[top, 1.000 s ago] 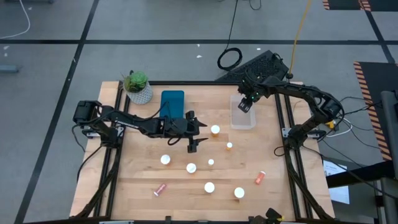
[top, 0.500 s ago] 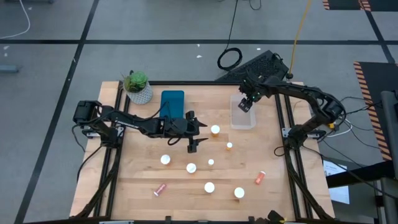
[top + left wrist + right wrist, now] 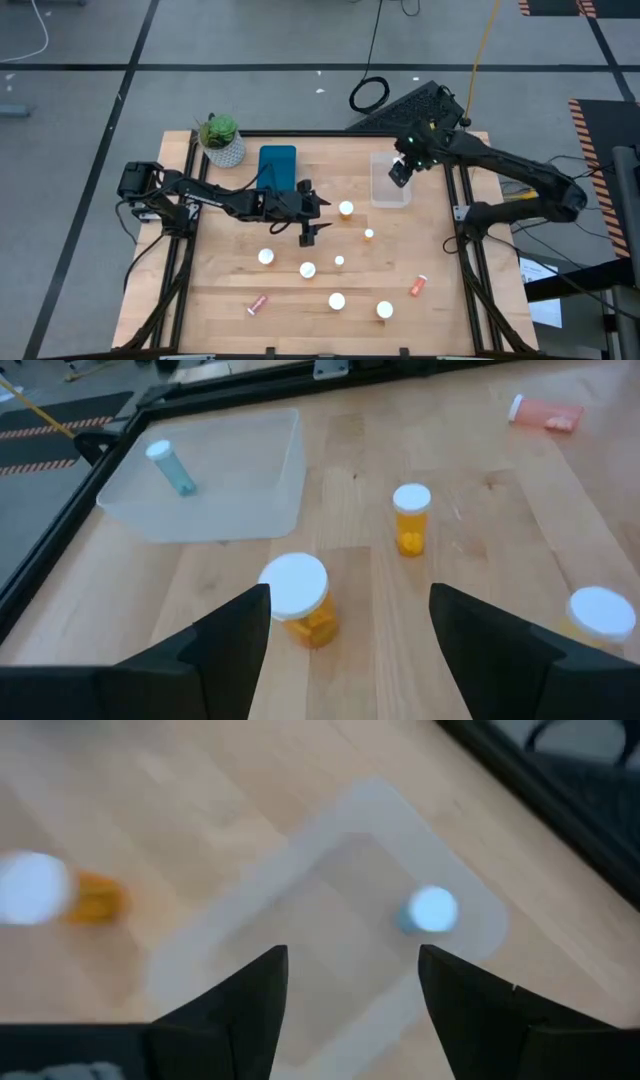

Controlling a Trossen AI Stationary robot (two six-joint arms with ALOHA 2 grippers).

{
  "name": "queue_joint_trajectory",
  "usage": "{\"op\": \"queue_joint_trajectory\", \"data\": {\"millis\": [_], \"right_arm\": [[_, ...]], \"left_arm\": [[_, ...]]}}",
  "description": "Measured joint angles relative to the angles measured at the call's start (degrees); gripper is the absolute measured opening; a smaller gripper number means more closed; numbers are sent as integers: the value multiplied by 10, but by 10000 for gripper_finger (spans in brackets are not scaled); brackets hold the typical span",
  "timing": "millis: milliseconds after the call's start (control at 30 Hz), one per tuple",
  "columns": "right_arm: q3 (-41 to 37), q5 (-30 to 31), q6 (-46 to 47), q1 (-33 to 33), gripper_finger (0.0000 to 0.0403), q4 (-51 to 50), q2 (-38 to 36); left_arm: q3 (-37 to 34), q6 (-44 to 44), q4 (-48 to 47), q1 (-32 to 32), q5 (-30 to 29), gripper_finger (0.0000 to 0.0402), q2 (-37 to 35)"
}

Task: Pick and place medicine bottles into bin by pill shape (circle, oval)
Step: Put the small orange pill bottle into the transparent bin

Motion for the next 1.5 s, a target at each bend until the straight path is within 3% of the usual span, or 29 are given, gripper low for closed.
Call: {"op": "queue_joint_trajectory", "data": {"millis": [267, 467, 667, 1000, 1200, 1500], "right_arm": [[0, 89, 106, 194, 220, 17, -83], [0, 186, 120, 349, 220, 80, -74], [0, 219, 107, 442, 219, 137, -38], [0, 209, 99, 492, 219, 212, 39], [0, 155, 105, 493, 219, 204, 84], [0, 157, 95, 491, 219, 180, 130]], "left_arm": [[0, -9, -44, -14, 0, 273, -15], [0, -48, -107, -38, -3, 273, -61], [0, -91, -172, -77, -11, 273, -85], [0, -157, -228, -169, -71, 273, -84], [0, -173, -229, -218, -83, 273, -84], [0, -191, -229, -241, -127, 273, -84]]}}
